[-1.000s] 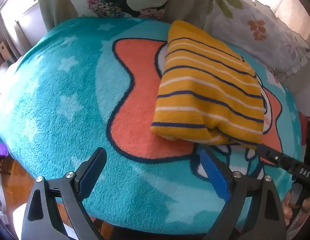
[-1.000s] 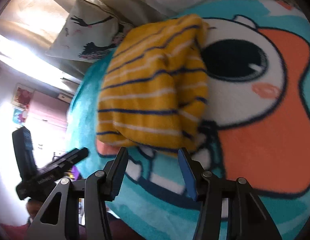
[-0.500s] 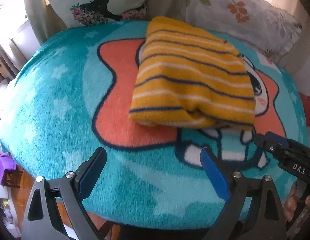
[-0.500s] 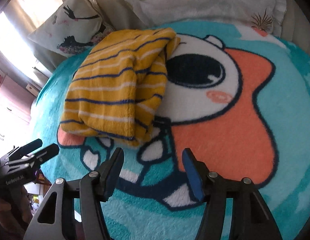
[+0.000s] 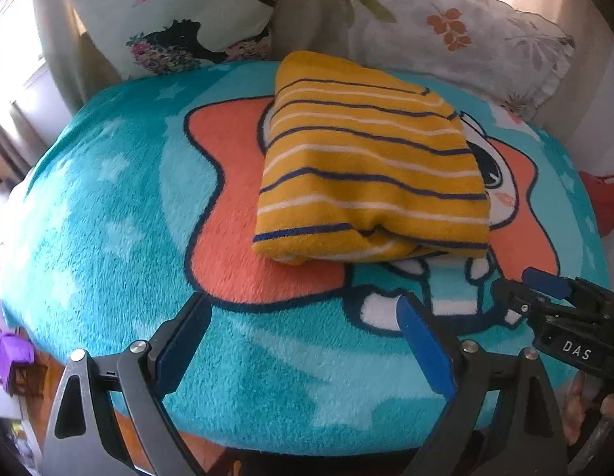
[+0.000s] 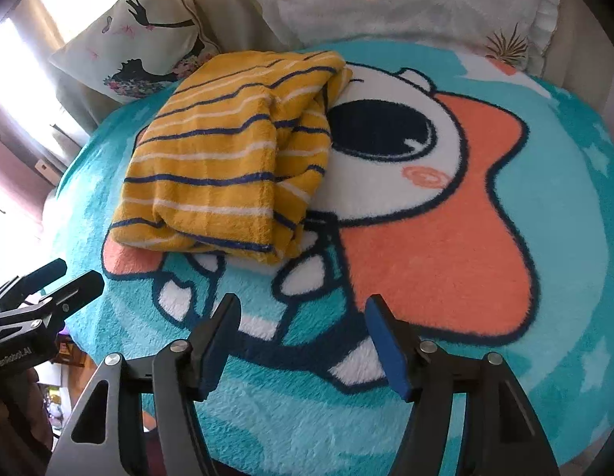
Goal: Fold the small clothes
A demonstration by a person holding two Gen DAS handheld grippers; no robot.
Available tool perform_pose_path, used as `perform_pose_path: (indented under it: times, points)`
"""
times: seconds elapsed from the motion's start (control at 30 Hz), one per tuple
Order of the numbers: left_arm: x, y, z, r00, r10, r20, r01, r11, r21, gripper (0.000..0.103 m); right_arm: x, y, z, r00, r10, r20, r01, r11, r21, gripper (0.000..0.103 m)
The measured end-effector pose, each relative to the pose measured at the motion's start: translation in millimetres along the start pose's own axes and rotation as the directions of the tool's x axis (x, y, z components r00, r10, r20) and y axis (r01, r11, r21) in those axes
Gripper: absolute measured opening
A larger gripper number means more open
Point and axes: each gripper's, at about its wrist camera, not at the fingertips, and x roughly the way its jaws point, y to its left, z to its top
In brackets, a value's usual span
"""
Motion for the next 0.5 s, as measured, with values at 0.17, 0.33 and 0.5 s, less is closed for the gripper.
perform_pose_path:
  times: [0.17, 0.33, 0.5]
  points:
    - [-4.6, 24.0, 0.1, 1.0, -0.029, 0.012, 0.029, 1.0, -0.003, 0.094, 1.3, 23.8, -4.7, 0.999, -0.032, -0.017, 0.032, 0.999, 0.001, 0.07]
    - [-16.6, 55.6, -3.6, 0.999, -0.037, 0.037, 0.037, 0.999, -0.003, 0.094, -0.7, 58.8, -6.2, 0.998, -0.054, -0.022, 0.054, 0.998, -0.019, 0.07]
    - [-27.7, 86.6, -4.4, 0.997, -0.042, 0.064, 0.043, 0.999, -0.015, 0.094, -2.7, 98.1, -8.8, 0.997, -0.069, -0.022, 0.068, 0.997, -0.043, 0.07]
